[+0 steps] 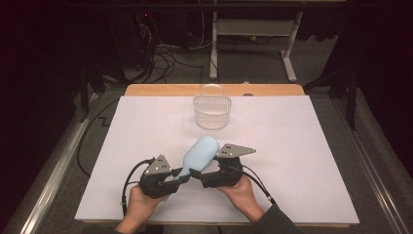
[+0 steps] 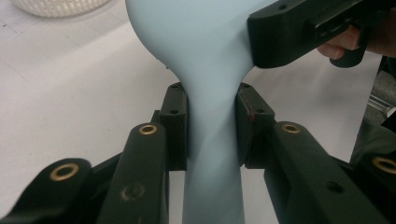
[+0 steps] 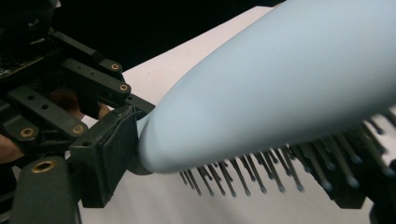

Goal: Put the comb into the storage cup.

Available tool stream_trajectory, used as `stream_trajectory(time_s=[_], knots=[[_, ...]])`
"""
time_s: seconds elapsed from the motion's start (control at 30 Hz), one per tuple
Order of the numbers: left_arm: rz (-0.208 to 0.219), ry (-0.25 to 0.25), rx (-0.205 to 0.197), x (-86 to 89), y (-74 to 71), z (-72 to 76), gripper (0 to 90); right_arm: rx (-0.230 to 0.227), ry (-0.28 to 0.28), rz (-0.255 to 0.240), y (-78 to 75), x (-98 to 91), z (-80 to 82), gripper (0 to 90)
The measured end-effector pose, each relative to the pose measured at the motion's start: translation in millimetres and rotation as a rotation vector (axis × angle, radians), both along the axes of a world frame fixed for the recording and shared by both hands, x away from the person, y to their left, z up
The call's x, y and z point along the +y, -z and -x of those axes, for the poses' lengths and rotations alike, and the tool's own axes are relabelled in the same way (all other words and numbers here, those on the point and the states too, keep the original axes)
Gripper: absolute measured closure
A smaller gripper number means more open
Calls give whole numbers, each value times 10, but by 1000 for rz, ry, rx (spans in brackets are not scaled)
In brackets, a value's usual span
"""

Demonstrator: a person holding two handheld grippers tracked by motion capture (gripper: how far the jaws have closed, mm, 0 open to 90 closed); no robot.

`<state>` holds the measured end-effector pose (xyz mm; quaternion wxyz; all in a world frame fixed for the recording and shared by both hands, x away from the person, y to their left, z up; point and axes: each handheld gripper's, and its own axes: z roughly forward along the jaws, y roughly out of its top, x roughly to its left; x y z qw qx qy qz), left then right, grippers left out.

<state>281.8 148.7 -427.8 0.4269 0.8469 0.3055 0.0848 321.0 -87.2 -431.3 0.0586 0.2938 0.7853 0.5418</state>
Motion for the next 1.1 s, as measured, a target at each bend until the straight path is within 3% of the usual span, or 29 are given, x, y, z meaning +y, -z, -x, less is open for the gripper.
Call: stream_trajectory(time_s=[0.2,0.33,0.5,0.7,1.1], knots=[[0,1,0,3,3,-4,675,28,-8,-10,-3,22,-34,192],[-1,-4,-8,6,-6,-1,675,19,-19,-21,-10,16,-38,216],[-4,-8,-10,12,-16,1,675,69,-30,-63,-20,-1,-75,262],[-6,-14,-25,14,-26,14,675,122,-52,-70,-52,-11,-99,326],[-11,-6,-39,15,-45,37,676,165,-101,-127,-169,-45,-137,466]])
